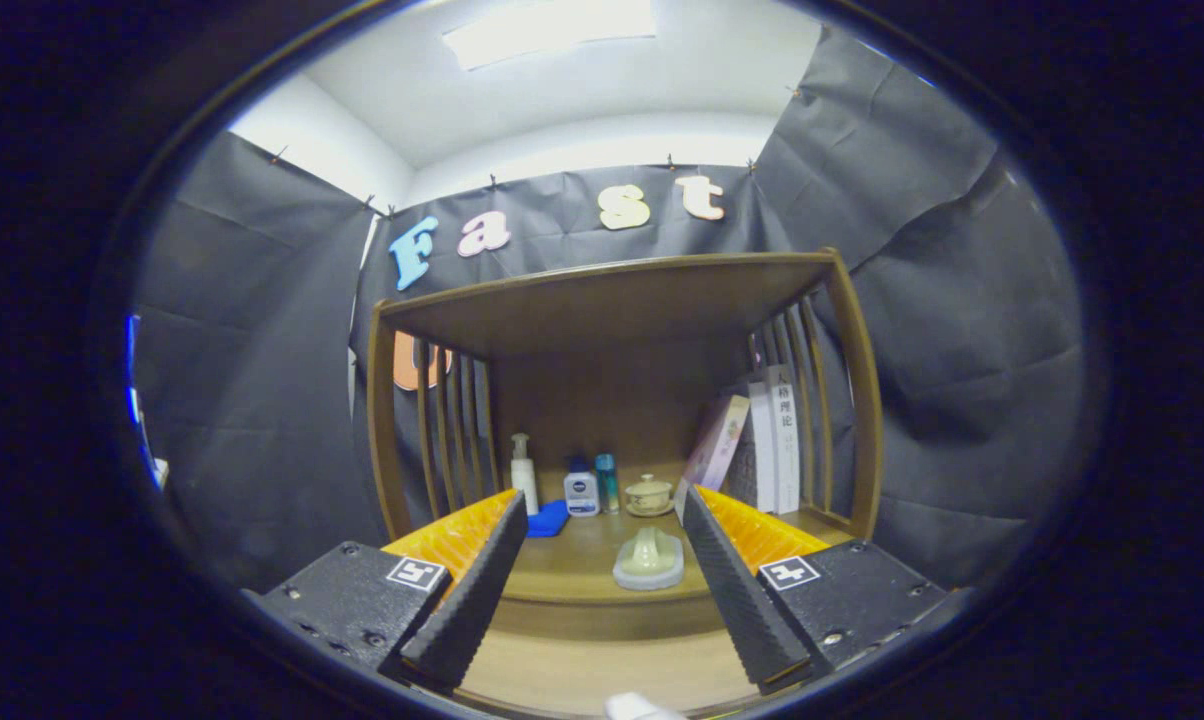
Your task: Pull open the drawer, take out the items inside it, and place them on the countertop above the cabinet.
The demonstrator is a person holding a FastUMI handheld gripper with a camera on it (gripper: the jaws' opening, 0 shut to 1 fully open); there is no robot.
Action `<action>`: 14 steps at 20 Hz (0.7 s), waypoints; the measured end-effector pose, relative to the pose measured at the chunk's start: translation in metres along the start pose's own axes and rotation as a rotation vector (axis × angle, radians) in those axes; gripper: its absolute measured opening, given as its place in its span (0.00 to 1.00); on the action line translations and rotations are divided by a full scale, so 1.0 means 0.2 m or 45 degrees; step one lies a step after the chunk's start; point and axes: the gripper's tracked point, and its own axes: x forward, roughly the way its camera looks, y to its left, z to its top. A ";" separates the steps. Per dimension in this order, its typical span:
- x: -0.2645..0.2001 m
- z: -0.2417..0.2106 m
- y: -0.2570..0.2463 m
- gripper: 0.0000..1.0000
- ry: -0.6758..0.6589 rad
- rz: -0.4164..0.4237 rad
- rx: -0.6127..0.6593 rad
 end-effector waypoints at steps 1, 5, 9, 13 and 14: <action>-0.06 -0.04 -0.01 0.99 -0.003 -0.012 -0.016; -0.22 -0.23 -0.05 0.99 0.033 -0.046 -0.060; -0.36 -0.46 -0.07 0.99 0.104 -0.053 -0.112; -0.45 -0.68 -0.10 0.99 0.214 -0.081 -0.121; -0.48 -0.72 -0.10 0.99 0.237 -0.066 -0.119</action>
